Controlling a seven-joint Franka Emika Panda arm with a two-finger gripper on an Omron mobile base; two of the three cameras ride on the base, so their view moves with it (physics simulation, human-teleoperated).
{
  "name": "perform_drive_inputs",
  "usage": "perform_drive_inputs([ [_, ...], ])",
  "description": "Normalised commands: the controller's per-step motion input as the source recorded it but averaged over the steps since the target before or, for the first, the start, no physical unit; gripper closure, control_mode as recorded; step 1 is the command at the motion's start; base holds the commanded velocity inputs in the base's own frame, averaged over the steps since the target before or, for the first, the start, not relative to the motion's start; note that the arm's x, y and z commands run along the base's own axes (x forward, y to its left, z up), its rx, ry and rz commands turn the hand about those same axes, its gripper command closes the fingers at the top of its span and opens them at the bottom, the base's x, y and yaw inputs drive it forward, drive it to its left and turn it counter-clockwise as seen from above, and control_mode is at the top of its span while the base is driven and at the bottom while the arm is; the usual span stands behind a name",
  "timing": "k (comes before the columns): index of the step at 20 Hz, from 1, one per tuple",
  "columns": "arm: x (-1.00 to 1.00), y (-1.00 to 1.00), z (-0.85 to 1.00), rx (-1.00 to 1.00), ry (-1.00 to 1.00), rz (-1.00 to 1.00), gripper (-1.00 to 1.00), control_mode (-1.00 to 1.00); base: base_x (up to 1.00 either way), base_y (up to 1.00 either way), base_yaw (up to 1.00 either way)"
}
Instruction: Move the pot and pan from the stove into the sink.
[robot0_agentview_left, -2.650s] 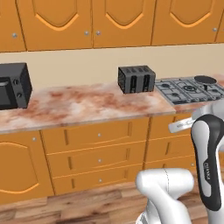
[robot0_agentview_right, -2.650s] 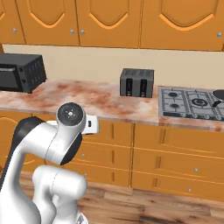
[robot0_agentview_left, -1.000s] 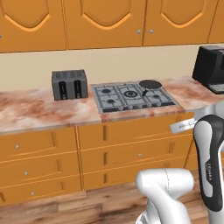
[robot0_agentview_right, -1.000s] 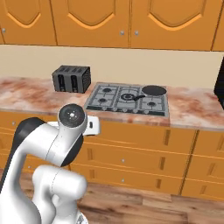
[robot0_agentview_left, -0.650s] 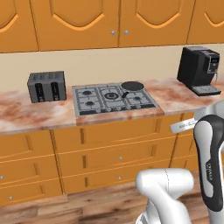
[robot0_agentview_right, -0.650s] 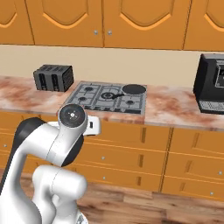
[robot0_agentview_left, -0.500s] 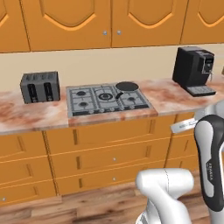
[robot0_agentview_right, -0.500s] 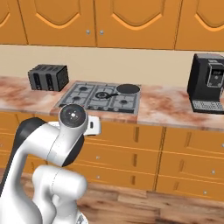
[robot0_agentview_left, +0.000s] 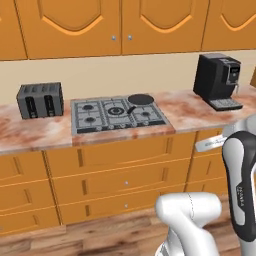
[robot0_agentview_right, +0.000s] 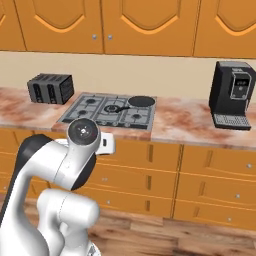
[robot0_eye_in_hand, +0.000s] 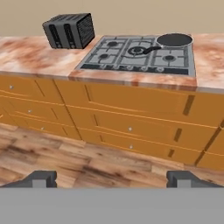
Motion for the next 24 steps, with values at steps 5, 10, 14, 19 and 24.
perform_drive_inputs([
  [5, 0.00, 0.00, 0.00, 0.00, 0.00, 0.00, -1.00, 1.00, 0.61, 0.05, 0.00],
  [10, 0.00, 0.00, 0.00, 0.00, 0.00, 0.00, -1.00, 1.00, 0.68, 0.09, 0.00],
  [14, 0.00, 0.00, 0.00, 0.00, 0.00, 0.00, -1.00, 1.00, 0.66, 0.10, 0.00],
  [19, 0.00, 0.00, 0.00, 0.00, 0.00, 0.00, -1.00, 1.00, 0.67, 0.07, 0.00],
  [24, 0.00, 0.00, 0.00, 0.00, 0.00, 0.00, -1.00, 1.00, 0.64, 0.06, -0.01],
])
